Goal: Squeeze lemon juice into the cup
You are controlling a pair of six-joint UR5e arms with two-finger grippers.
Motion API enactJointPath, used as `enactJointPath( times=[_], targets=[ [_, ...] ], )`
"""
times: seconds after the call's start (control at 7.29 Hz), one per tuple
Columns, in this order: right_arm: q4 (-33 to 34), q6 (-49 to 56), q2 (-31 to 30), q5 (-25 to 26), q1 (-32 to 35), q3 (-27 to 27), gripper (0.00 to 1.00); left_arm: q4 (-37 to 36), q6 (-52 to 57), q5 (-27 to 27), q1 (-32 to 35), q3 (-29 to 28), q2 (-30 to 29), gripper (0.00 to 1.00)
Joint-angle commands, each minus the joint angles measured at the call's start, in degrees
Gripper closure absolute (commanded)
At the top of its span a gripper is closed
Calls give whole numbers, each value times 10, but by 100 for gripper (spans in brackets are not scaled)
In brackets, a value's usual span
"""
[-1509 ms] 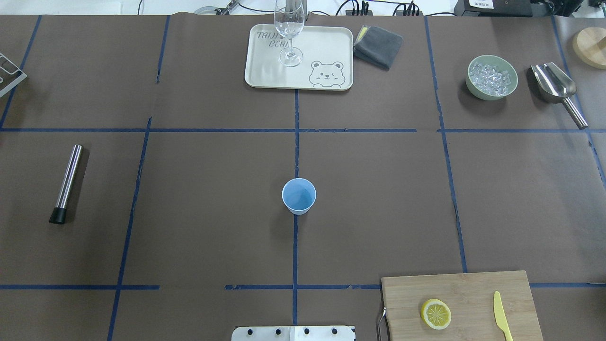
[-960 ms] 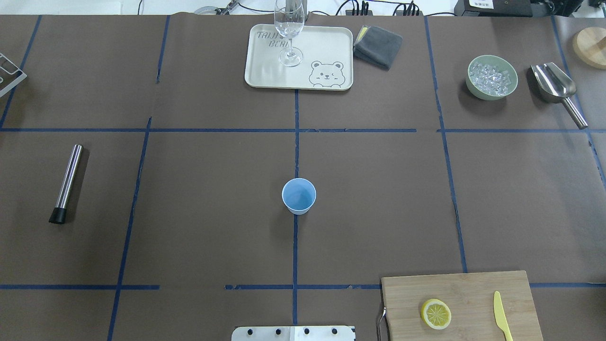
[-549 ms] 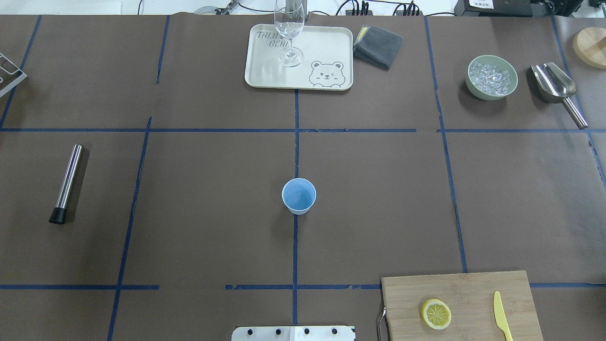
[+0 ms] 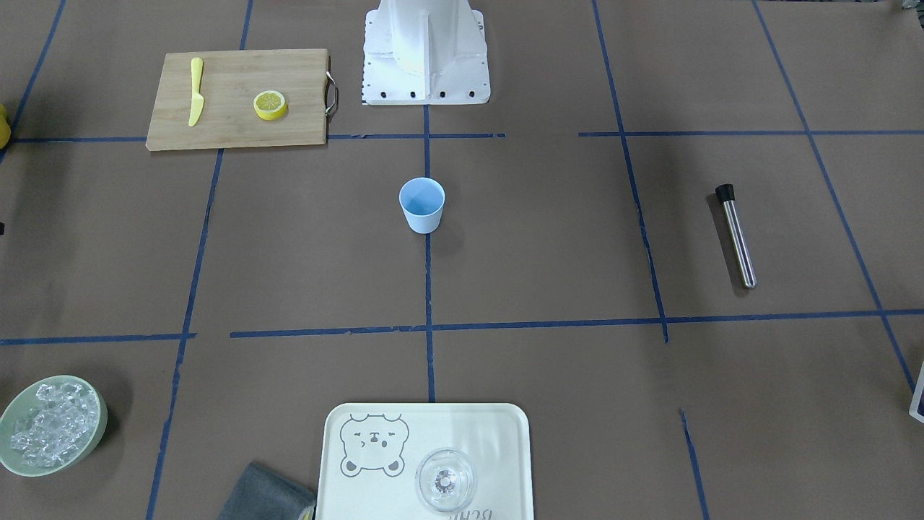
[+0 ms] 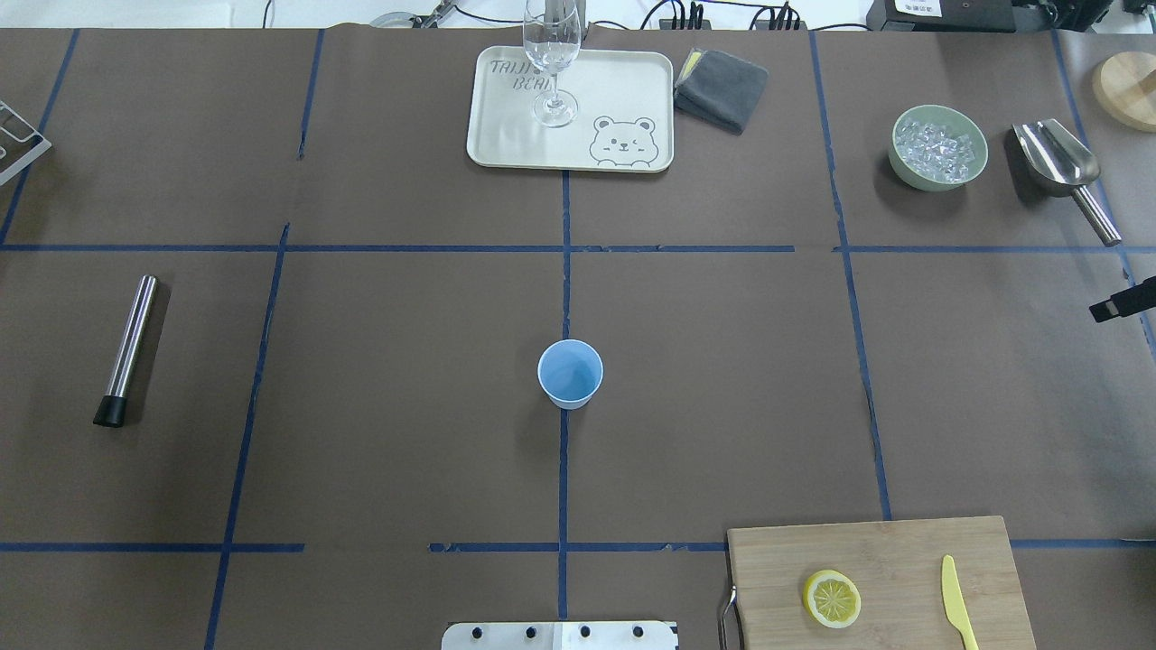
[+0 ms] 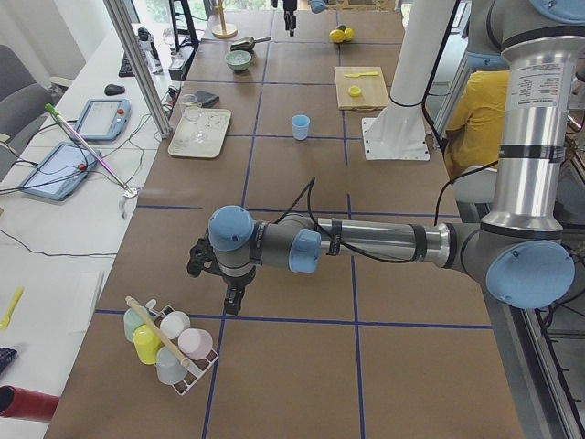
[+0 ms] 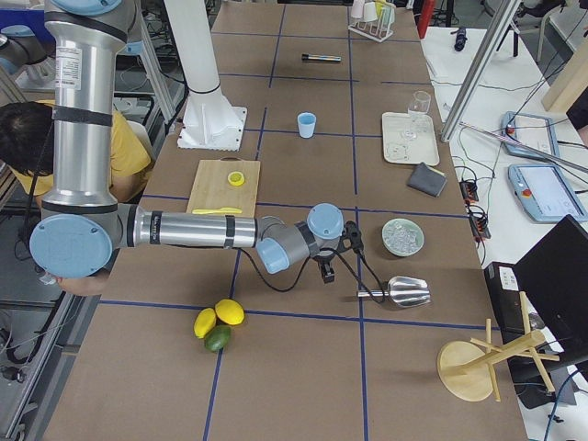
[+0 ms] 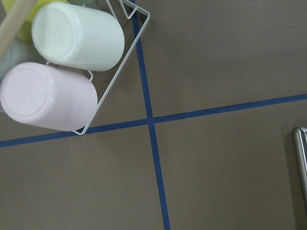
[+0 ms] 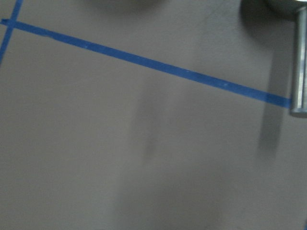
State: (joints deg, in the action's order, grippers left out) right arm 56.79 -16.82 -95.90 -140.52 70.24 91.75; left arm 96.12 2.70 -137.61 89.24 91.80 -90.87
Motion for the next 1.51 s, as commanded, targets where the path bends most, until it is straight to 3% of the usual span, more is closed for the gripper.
enactJointPath(
  times=[0.0,0.27,0.55,0.96,1.23,1.37],
  targets=[
    [-34,-196,-6,4,-92,94,0,1,1,1,0,1,1,0],
    [-27,-418,-29,174,-264,224,0,4,2,2,0,2,1,0],
    [-26,-555,-36,245,-372,271,0,13,2,1,0,2,11,0],
    [119,-662,-42,446,-594,386,0,13,3,-2,0,1,13,0],
    [127,-683,-47,465,-630,384,0,14,3,-2,0,3,20,0],
    [127,-717,-45,503,-659,380,0,14,2,-2,0,3,20,0]
  ],
)
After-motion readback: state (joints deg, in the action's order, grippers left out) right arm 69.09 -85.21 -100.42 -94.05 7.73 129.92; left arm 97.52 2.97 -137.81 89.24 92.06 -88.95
